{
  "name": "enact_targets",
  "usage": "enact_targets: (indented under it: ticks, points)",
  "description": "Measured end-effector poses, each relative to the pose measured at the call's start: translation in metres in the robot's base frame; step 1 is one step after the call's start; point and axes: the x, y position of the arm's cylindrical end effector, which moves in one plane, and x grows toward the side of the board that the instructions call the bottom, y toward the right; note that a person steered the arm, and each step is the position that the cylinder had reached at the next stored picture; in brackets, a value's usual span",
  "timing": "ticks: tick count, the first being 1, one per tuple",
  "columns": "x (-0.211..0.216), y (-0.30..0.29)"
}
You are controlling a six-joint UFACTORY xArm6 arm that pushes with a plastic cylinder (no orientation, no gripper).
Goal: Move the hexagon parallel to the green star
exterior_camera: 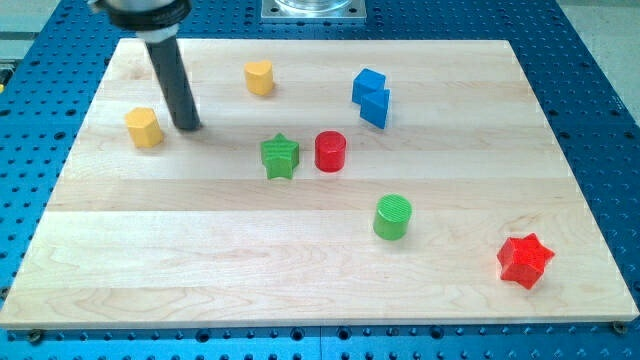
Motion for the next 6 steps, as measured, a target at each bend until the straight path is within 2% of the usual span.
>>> enact_targets:
  ticks: [1, 2, 3, 4, 5, 6]
  points:
    - [0.013, -0.041]
    - [0.06, -0.029]
    - [0.055, 0.029]
    - [0.088, 0.051]
    - [0.044, 0.132]
    - [-0.019, 0.181]
